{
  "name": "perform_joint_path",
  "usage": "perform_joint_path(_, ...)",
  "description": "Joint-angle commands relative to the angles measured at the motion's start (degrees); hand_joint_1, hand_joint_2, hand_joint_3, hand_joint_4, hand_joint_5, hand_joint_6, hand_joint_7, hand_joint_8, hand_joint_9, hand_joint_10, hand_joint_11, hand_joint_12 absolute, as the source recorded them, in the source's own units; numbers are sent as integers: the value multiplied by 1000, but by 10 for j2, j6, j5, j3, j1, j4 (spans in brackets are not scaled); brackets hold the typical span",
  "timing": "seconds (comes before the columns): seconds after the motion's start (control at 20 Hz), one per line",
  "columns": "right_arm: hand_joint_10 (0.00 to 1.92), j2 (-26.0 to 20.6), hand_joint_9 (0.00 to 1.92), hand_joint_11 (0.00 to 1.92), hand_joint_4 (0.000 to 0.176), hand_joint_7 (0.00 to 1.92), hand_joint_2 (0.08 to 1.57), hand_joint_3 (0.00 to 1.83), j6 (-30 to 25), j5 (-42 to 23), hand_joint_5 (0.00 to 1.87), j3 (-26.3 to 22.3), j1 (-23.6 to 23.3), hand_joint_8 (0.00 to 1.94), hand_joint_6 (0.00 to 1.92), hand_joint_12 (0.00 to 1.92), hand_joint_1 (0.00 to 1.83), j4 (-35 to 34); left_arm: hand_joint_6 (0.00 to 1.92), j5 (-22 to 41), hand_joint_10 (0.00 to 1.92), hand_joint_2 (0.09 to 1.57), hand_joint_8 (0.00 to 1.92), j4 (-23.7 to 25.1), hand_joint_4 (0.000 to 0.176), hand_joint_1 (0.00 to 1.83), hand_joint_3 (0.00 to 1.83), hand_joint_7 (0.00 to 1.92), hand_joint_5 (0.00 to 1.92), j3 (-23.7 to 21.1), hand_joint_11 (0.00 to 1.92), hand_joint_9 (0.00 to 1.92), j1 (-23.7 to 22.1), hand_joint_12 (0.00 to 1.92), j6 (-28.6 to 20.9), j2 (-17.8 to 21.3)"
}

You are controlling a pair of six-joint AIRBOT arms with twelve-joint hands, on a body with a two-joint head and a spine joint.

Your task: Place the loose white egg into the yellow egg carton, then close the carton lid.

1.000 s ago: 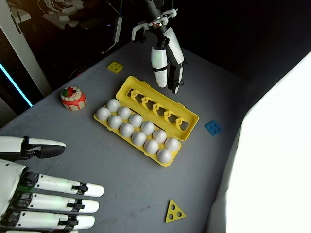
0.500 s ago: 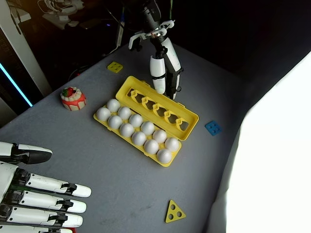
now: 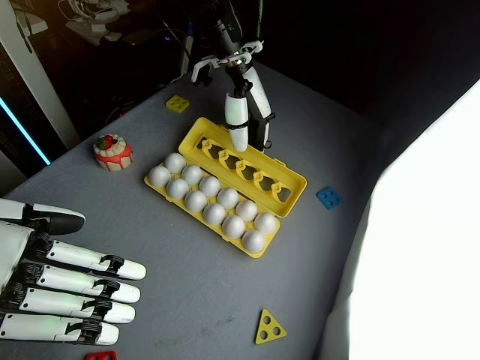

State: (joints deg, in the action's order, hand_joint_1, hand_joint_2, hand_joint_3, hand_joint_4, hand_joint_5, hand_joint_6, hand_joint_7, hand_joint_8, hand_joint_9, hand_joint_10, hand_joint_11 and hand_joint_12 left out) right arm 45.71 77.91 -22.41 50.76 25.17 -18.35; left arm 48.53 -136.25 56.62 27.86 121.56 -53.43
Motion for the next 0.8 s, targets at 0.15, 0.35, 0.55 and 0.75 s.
perform_joint_path(0.15, 117, -4, 225, 0, 0, 353, 1218, 0, 0, -73, 323, -1, -7, 6, 12, 824, 84, 6, 3, -19, 176, 1293, 2, 17, 3, 350, 0, 613, 488, -3, 46, 534, 1, 1438, -9, -3)
perform_joint_path(0.35, 109, -4, 217, 0, 0, 337, 1226, 1, -2, -79, 282, -2, -8, 2, 4, 842, 83, 6, 1, -26, 514, 1297, 3, 19, 7, 336, 0, 600, 477, -6, 32, 378, -11, 1427, -8, -3)
perform_joint_path(0.55, 106, -4, 239, 0, 0, 352, 1221, 0, -4, -81, 279, -2, -10, 2, 2, 848, 78, 6, 7, -26, 612, 1288, 9, 19, 1, 369, 0, 603, 479, -7, 60, 349, -45, 1412, 24, -6)
perform_joint_path(0.75, 92, -4, 259, 0, 0, 352, 1219, 1, -4, -83, 299, -2, -10, 0, 6, 839, 111, 6, 7, -18, 621, 1287, 10, 19, 9, 344, 0, 610, 485, -8, 71, 351, -109, 1406, 102, -15)
